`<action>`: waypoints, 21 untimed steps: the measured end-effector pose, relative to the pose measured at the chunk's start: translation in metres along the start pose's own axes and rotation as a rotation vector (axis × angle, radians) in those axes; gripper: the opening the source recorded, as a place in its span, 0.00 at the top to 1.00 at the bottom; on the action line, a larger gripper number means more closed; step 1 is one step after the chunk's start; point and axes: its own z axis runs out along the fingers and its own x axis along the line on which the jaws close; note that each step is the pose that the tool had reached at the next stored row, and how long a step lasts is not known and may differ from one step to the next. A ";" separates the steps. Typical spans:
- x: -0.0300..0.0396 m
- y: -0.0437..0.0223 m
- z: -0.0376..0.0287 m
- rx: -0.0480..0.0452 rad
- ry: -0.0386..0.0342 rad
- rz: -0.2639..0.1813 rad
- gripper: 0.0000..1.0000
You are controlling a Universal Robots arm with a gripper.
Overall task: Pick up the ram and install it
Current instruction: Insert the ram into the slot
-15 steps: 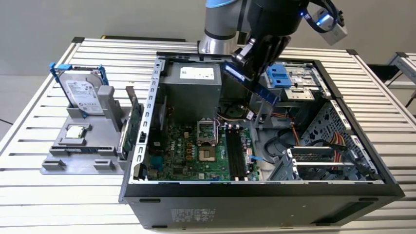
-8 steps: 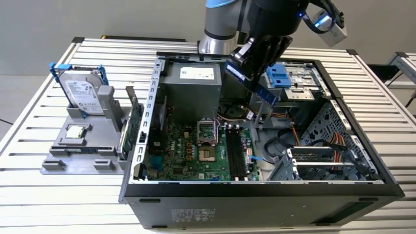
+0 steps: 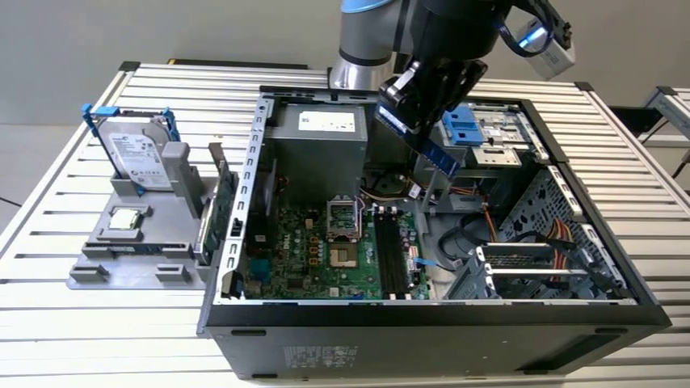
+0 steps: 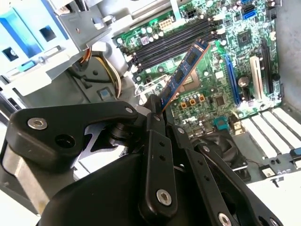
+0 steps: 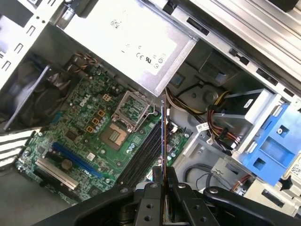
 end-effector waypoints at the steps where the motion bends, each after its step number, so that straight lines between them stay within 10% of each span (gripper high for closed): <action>1: 0.0000 0.0000 0.0000 0.0001 -0.0003 0.009 1.00; 21: 0.0000 0.0000 0.0002 0.0015 -0.0080 0.202 1.00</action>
